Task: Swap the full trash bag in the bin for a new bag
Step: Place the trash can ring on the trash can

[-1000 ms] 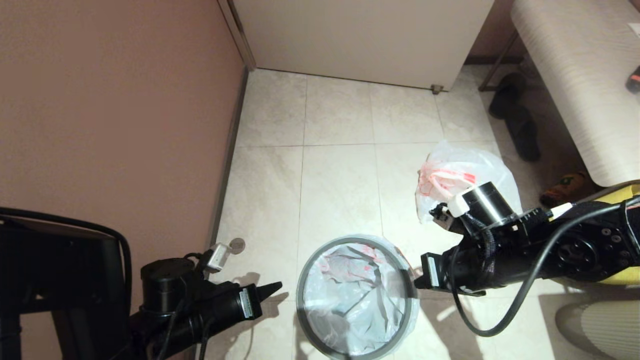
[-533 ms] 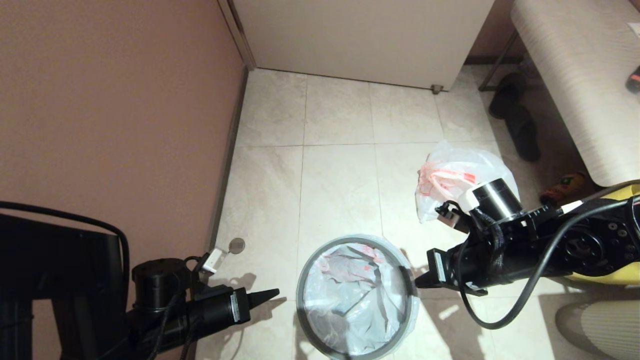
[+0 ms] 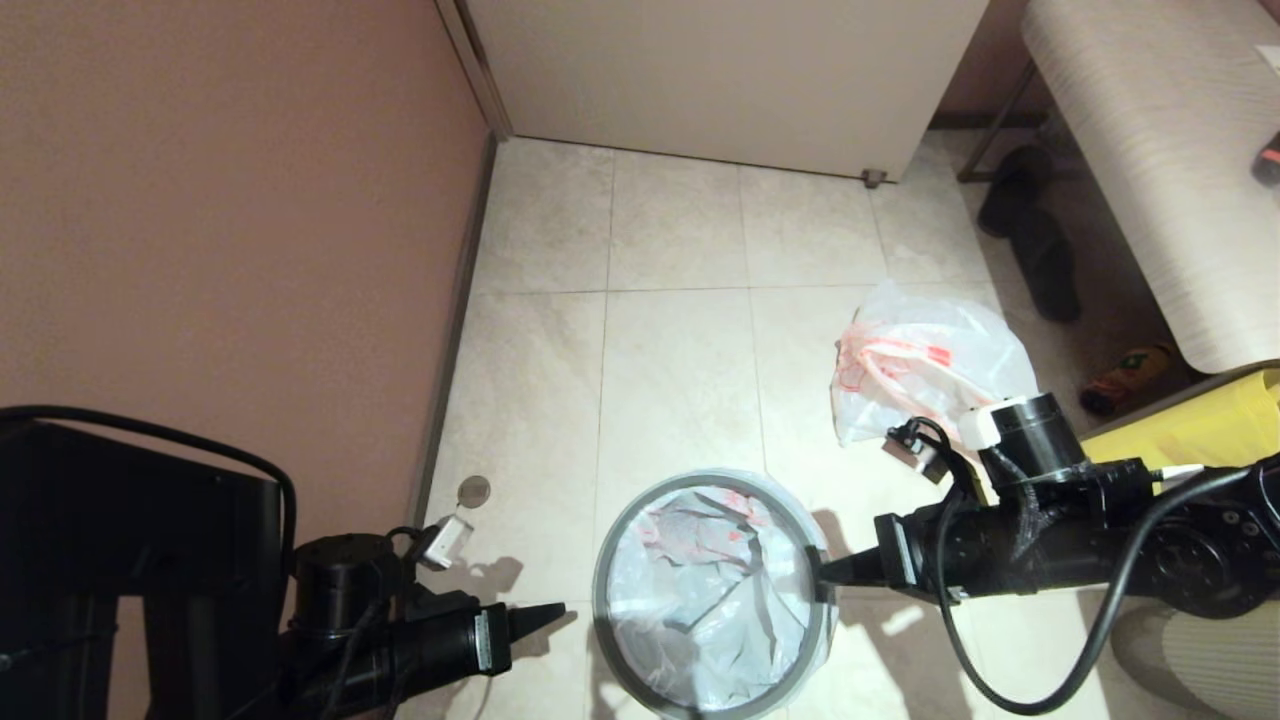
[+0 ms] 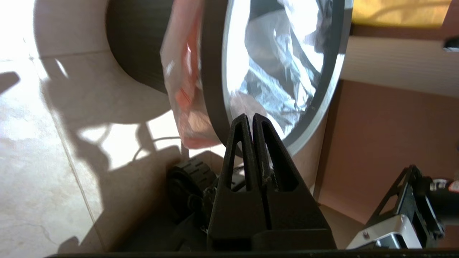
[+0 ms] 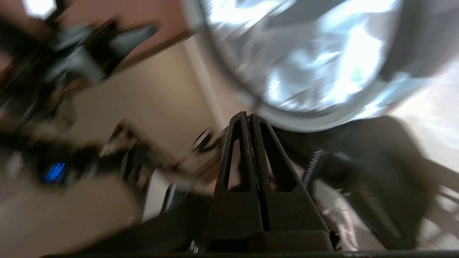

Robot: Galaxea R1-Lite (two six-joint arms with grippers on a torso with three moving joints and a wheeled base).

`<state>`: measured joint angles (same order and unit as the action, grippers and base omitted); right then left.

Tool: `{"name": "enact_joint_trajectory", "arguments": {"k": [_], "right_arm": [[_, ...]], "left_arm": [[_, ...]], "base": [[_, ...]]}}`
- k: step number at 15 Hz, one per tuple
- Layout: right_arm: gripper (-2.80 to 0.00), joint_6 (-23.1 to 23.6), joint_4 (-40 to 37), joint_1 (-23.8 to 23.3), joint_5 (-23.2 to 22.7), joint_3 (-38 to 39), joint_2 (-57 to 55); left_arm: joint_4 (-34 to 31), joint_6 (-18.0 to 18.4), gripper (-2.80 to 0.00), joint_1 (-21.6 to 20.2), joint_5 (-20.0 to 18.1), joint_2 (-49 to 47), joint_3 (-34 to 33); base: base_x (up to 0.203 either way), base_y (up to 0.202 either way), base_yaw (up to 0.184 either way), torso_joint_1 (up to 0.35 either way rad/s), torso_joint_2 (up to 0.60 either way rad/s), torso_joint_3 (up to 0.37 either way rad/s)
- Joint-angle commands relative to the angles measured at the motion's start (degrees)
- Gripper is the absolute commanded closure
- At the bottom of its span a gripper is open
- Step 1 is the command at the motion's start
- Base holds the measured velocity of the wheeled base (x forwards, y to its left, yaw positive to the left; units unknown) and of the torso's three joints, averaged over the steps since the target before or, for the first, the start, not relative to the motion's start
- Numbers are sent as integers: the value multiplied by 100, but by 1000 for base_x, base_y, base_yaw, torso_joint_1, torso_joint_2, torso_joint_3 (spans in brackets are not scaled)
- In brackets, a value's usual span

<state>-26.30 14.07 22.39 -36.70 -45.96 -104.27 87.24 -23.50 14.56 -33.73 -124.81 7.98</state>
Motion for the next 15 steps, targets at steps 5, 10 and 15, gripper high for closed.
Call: {"name": "enact_joint_trajectory", "arguments": {"k": [5,10,15], "right_arm": [[0,1109,920,-350,-1690,817,-484],[0,1663,1131,-389,-1745,938,-920],[0,1684,2652,-357,-1745,1425,-1539]], "left_arm": [[266,-7,0,88,-35,-105,-75],[272,276,0,206,-72,-83,-282],[272,276,0,145,-81,-58,-242]], "base": [[0,0,0,0,0,0],[0,0,0,0,0,0],[0,0,0,0,0,0]]}}
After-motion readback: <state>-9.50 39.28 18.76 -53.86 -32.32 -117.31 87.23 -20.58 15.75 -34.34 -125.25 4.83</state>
